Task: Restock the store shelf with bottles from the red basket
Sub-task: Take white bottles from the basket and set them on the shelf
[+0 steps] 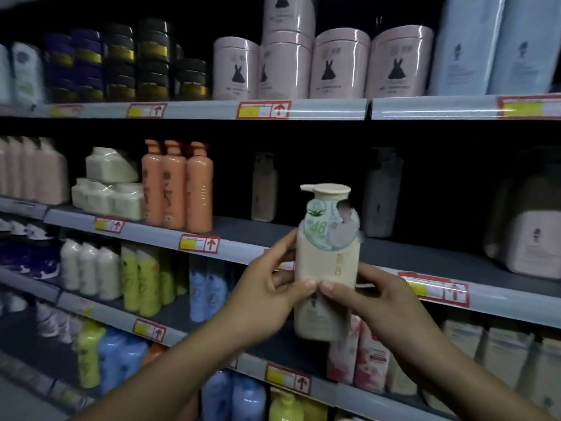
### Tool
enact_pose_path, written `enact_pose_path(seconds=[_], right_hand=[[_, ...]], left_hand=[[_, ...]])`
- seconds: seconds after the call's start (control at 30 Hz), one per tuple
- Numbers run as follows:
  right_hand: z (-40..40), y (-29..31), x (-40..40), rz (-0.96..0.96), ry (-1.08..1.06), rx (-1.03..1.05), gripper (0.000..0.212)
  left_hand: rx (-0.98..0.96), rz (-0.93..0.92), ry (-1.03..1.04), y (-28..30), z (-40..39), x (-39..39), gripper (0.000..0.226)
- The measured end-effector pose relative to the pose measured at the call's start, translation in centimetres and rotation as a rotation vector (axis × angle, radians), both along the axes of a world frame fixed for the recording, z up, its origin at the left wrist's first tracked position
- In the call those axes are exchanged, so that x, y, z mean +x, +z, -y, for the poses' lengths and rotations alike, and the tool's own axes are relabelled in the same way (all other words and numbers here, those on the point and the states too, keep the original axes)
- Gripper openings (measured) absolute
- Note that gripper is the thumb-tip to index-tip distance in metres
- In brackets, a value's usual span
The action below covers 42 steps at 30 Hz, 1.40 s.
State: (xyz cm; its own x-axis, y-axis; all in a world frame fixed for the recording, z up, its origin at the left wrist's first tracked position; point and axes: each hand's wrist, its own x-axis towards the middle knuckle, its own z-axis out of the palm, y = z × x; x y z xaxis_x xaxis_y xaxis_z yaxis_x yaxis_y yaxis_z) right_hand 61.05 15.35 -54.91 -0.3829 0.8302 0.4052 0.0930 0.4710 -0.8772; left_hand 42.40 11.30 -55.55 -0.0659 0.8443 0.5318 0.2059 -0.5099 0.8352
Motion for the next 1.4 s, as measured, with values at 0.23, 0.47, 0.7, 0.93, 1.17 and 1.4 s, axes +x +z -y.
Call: enact_pose_path(seconds=[0.23, 0.47, 0.7, 0.93, 1.17, 1.4], right_hand=[[-2.9, 2.2, -7.0, -0.111, -0.126, 0.121, 0.042], [-11.7, 5.7, -16.1, -0.077, -0.135, 0.195, 0.042], [-18.6, 5.0, -22.2, 0.093, -0.236, 0.189, 0.055], [-19.1, 3.4, -22.1, 0.278, -0.357, 0.138, 0.057], [-19.4, 3.5, -23.1, 0.359, -0.392, 0.076, 0.04], [-20.9, 3.5, -24.6, 0.375, -0.402, 0.084, 0.029]], left_hand=[[0.121, -0.169, 0.097, 3.3, -2.8, -5.7, 0.064], [0.075, -0.014, 0.256, 7.2, -11.4, -11.3, 0.065], [-0.036, -0.04, 0.372, 7.2, -17.8, -15.9, 0.061], [-0.211, -0.273, 0.539, 5.3, -19.7, -17.2, 0.07], [-0.161, -0.307, 0.699, 4.4, -21.1, -18.3, 0.033], [-0.151, -0.314, 0.737, 4.6, -22.7, -19.2, 0.03]])
